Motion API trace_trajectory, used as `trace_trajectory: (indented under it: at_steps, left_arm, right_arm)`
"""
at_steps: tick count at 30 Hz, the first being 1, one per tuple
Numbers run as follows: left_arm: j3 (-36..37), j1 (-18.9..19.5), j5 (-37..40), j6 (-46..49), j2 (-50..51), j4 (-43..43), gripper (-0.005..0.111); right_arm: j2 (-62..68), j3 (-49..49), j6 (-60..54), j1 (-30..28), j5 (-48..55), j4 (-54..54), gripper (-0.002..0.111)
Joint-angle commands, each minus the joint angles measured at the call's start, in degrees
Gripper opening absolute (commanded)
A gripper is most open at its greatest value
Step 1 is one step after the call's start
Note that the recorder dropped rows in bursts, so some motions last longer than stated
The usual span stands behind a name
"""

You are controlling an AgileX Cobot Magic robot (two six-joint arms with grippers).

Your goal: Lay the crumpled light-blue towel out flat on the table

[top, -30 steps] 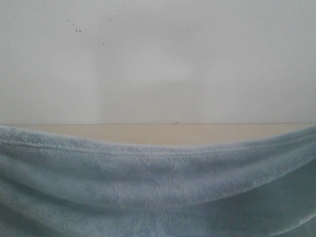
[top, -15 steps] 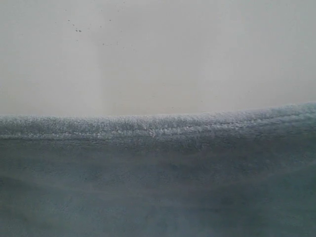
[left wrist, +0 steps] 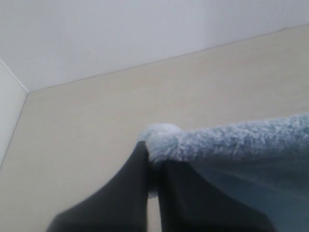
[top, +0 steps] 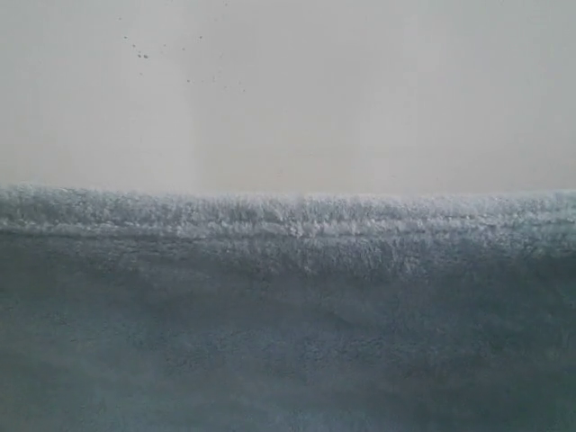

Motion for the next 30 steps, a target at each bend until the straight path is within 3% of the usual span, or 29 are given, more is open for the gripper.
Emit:
trace_trajectory:
  at_steps: [1,5,9,19,30]
  left_arm:
    - [-0.14,-0.04,-1.42,0.40,5.69,-0.21,0.004]
    - [-0.14,-0.04,-3.39,-0.01,12.71,2.93,0.004]
    - [-0.14,0.09,-4.67,-7.06,21.61,11.69,0.004]
    - [-0.14,0.09,-14.72,-17.79,38.50,22.59,0.004]
    - [-0.77,0.20,-24.34,-39.34,55.94,42.08,0.004]
  right_arm:
    - [5.87,0.00,-0.28,0.56,-2.76,-1.95,0.000]
    - [13.66,0.00,1.56,0.56,-4.73,-4.27,0.000]
    - [22.74,0.00,7.52,0.08,-8.40,-8.95,0.000]
    - [42.10,0.00,12.64,-11.11,-27.21,-7.23,0.000]
    - [63.57,-12.32,12.67,-11.59,-30.82,-7.23,0.000]
